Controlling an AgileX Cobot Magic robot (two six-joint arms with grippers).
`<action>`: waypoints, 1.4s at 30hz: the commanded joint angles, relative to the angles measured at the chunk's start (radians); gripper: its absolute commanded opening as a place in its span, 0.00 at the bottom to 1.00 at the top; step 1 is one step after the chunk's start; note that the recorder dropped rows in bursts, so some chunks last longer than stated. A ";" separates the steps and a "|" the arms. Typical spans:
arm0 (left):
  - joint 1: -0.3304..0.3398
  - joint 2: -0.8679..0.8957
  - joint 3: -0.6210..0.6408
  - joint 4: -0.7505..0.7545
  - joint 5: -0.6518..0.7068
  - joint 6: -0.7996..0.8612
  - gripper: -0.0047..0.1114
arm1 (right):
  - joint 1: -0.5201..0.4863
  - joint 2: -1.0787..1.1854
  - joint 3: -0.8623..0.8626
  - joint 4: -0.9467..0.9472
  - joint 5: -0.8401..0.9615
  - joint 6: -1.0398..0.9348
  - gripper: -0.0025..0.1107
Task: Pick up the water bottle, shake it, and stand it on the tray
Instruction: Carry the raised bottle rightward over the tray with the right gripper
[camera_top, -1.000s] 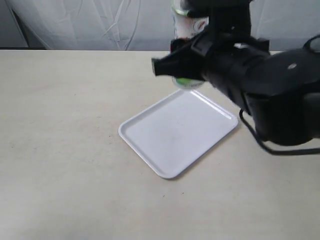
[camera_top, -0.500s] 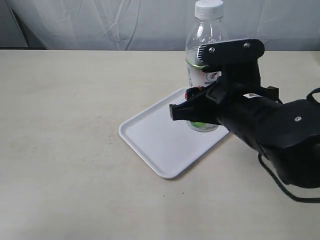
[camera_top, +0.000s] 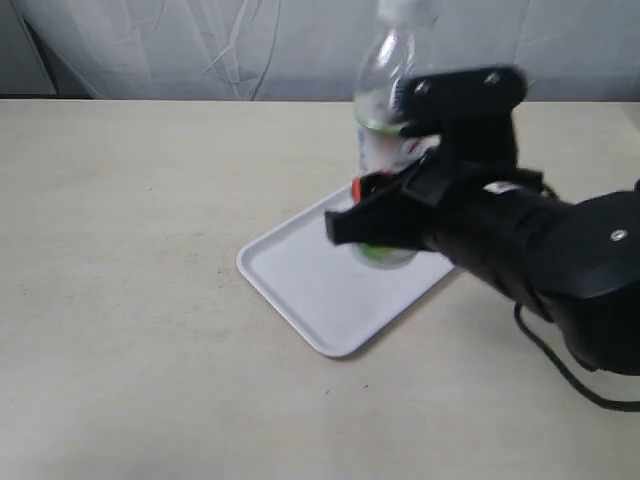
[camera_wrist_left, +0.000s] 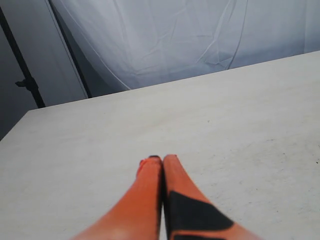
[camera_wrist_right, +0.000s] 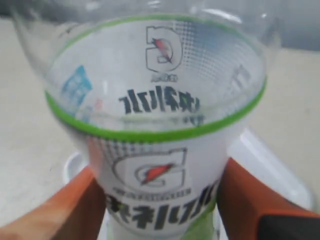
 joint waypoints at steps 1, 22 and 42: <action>0.000 -0.005 0.004 -0.002 0.002 -0.002 0.04 | 0.005 -0.010 -0.062 -0.279 0.093 0.053 0.02; 0.000 -0.005 0.004 -0.002 0.002 -0.002 0.04 | -0.007 -0.057 -0.134 -0.113 0.066 -0.131 0.02; 0.000 -0.005 0.004 -0.002 0.002 -0.002 0.04 | 0.004 -0.002 -0.037 -0.002 -0.047 -0.069 0.02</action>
